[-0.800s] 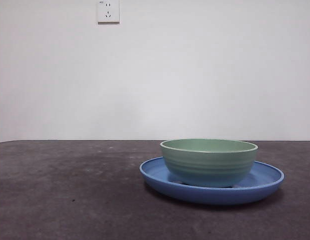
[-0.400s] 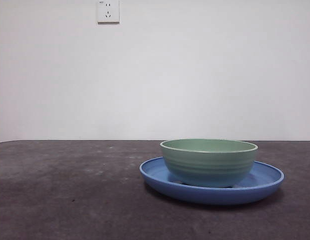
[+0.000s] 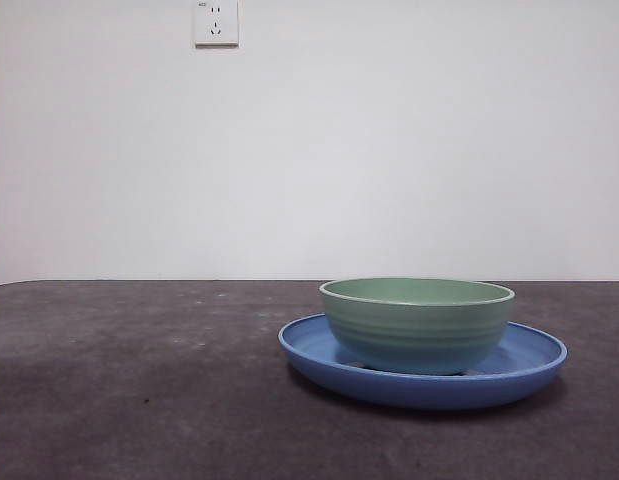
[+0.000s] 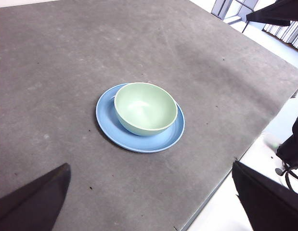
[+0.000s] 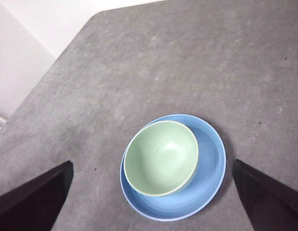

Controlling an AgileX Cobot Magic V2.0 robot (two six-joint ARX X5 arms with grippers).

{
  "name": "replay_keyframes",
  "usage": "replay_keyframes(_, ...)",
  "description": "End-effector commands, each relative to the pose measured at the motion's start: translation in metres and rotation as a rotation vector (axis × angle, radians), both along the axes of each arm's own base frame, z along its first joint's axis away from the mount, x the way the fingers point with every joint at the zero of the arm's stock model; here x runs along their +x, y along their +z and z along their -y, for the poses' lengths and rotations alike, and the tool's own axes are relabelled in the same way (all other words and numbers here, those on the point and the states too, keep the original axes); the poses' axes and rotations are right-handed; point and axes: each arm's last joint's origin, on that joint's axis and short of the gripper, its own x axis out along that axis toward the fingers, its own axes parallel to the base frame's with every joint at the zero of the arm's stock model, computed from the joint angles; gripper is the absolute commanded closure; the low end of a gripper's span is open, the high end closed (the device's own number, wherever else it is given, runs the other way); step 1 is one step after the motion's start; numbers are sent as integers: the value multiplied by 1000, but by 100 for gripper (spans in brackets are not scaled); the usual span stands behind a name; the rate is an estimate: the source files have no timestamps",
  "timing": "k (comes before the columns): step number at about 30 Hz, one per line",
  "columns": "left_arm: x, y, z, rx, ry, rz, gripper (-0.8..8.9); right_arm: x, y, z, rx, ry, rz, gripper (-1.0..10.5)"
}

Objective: Place the green bowl on the blue plate

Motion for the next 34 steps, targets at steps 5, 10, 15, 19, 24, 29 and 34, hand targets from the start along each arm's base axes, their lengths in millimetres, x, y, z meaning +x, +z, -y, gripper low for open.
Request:
replay_keyframes(5,0,4,0,-16,-4,12,257,8,-7,0,-4,2,-126,372)
replay_keyframes(10,0,4,0,-16,-4,12,257,28,-20,0,-10,7,-257,412)
replay_keyframes(15,0,4,0,-16,-4,12,257,54,-36,0,-33,35,-356,412)
replay_keyframes(19,0,4,0,-16,-4,12,257,79,-54,0,-57,64,-429,413)
replay_keyframes(24,0,4,0,-16,-4,12,257,109,-74,0,-59,68,-464,414)
replay_keyframes(29,0,4,0,-16,-4,12,257,135,-96,0,-59,70,-497,510)
replay_keyframes(34,0,4,0,-16,-4,12,257,154,-120,-2,-59,80,-552,522)
